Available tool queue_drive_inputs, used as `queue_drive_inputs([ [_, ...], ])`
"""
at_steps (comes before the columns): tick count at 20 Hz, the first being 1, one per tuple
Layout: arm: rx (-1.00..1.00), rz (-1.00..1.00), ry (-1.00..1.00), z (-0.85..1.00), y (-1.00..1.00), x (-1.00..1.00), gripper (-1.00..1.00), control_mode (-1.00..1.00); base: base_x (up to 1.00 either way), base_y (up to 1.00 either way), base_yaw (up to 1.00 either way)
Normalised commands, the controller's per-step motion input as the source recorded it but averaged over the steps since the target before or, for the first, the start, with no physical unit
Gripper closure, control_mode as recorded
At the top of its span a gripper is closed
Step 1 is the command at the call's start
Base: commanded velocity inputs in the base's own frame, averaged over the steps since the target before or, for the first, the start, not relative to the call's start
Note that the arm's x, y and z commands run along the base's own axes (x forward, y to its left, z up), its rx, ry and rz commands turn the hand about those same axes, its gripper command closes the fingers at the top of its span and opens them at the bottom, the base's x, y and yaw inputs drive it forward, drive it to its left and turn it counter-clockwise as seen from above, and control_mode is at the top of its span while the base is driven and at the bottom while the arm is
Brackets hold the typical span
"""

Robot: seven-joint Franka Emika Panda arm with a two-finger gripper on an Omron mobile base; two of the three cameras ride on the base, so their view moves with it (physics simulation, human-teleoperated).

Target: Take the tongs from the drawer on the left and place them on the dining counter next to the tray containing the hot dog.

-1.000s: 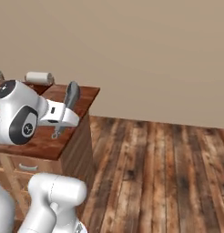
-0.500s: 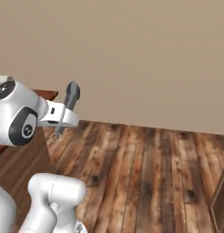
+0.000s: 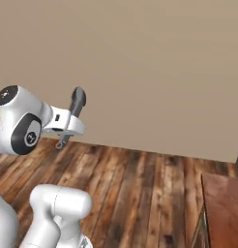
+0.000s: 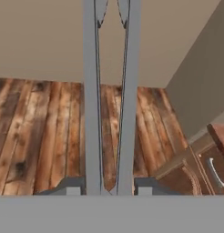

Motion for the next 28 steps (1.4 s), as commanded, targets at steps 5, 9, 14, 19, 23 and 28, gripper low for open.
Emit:
queue_drive_inputs([
  [5,0.00,0.00,0.00,0.00,0.00,0.00,1.00,1.00,1.00,-0.35,0.32],
  [9,0.00,0.00,0.00,0.00,0.00,0.00,1.00,1.00,1.00,0.00,0.30],
  [14,0.00,0.00,0.00,0.00,0.00,0.00,1.00,1.00,1.00,-0.01,0.46],
  [19,0.00,0.00,0.00,0.00,0.00,0.00,1.00,1.00,1.00,-0.01,0.57],
  [23,0.00,0.00,0.00,0.00,0.00,0.00,1.00,1.00,1.00,0.00,0.70],
  [28,0.00,0.00,0.00,0.00,0.00,0.00,1.00,1.00,1.00,0.00,0.72],
])
